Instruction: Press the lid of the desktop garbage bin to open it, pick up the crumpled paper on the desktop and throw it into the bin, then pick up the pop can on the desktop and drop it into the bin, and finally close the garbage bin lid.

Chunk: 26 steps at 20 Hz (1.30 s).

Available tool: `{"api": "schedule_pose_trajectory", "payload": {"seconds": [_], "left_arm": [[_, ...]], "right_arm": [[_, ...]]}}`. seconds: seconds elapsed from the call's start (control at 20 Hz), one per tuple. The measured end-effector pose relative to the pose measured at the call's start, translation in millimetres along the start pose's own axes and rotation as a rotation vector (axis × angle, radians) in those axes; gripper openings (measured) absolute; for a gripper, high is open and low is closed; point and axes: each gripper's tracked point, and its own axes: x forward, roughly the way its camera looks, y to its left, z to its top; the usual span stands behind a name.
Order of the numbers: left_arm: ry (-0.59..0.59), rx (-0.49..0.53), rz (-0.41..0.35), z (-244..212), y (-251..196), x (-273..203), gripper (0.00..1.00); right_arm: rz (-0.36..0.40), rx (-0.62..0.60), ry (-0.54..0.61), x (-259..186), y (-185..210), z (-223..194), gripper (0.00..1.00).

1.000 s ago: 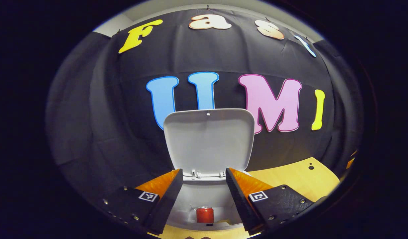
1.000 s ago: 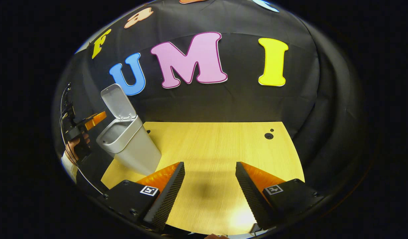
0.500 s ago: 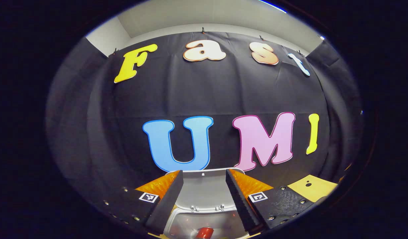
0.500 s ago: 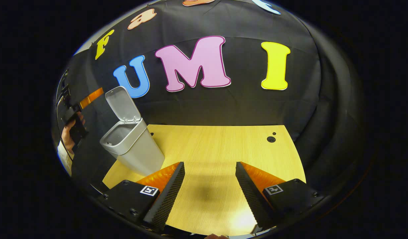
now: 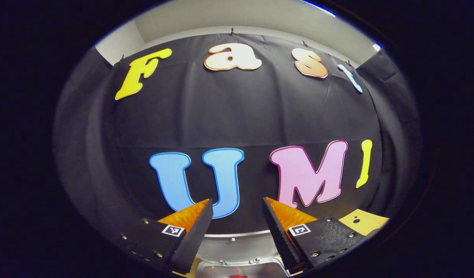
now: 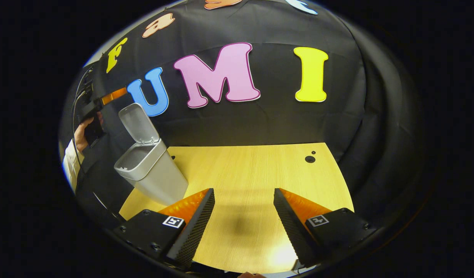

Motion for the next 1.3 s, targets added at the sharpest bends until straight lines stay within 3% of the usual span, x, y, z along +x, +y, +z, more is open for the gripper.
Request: {"api": "schedule_pose_trajectory", "payload": {"seconds": [0.15, 0.4, 0.8, 1.1, 1.3], "left_arm": [[0.132, -0.04, -0.013, -42.1, -3.0, 13.4, 0.83], [0.176, -0.033, -0.021, -47.4, -4.0, 9.3, 0.83], [0.268, -0.076, -0.049, -64.4, -8.9, -40.4, 0.84], [0.41, -0.187, -0.027, -144.6, -4.3, -77.0, 0.84], [0.492, -0.114, -0.021, -198.6, -7.0, -92.7, 0.84]], "right_arm": [[-0.006, 0.005, -0.003, -0.8, -5.7, 0.5, 0.99], [-0.017, 0.015, 0.012, -2.8, -10.7, -6.7, 0.99], [0.006, -0.002, 0.028, 7.6, 0.4, -8.4, 0.99], [0.028, -0.027, 0.053, 13.6, 9.6, -12.5, 0.99], [0.029, -0.028, 0.061, 17.8, 13.6, -12.0, 0.99]]}}
